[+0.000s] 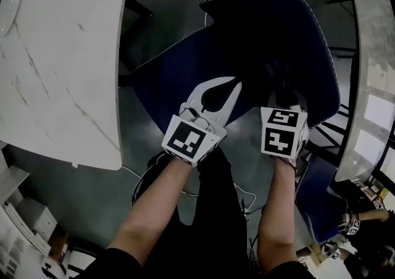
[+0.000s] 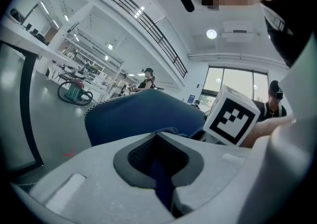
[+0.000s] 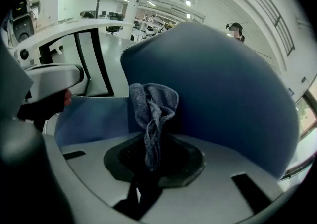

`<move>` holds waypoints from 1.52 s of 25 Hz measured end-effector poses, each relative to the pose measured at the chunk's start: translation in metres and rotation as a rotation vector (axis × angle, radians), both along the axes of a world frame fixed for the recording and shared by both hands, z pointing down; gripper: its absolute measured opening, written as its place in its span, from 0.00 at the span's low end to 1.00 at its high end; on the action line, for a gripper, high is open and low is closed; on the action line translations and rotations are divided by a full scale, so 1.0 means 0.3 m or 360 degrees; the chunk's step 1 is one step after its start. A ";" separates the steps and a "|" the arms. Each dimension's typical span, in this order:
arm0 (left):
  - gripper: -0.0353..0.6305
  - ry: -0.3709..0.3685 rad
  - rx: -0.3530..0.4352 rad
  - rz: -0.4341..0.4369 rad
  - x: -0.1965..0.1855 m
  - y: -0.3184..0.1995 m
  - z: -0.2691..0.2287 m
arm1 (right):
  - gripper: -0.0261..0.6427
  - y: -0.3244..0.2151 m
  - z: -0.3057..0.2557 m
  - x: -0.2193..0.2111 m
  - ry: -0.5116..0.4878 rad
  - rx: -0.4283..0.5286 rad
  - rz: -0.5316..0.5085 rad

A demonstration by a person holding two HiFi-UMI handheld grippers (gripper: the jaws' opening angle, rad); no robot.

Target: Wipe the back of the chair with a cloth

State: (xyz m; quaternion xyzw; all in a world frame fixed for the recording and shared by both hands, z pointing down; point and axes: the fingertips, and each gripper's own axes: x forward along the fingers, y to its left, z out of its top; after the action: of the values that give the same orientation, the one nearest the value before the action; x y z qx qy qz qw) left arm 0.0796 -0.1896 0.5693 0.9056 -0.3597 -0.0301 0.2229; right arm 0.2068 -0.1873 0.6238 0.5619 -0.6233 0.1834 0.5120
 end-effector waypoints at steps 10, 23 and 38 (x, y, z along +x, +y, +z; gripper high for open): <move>0.06 -0.0001 -0.0007 0.0031 0.010 0.017 0.157 | 0.15 0.040 0.268 -0.069 -0.0067 0.0044 -0.0005; 0.06 -0.0030 0.0019 0.0068 0.025 0.006 0.290 | 0.15 0.105 0.546 -0.083 -0.0137 -0.0062 -0.0018; 0.06 -0.0059 0.0004 0.0073 0.039 0.013 0.262 | 0.15 0.154 0.532 -0.047 -0.0052 -0.0159 0.0023</move>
State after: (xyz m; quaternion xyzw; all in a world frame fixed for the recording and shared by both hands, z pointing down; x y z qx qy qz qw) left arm 0.0914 -0.1859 0.6479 0.9143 -0.3429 -0.0086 0.2157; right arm 0.1928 -0.1413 0.7834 0.5371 -0.6175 0.2270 0.5279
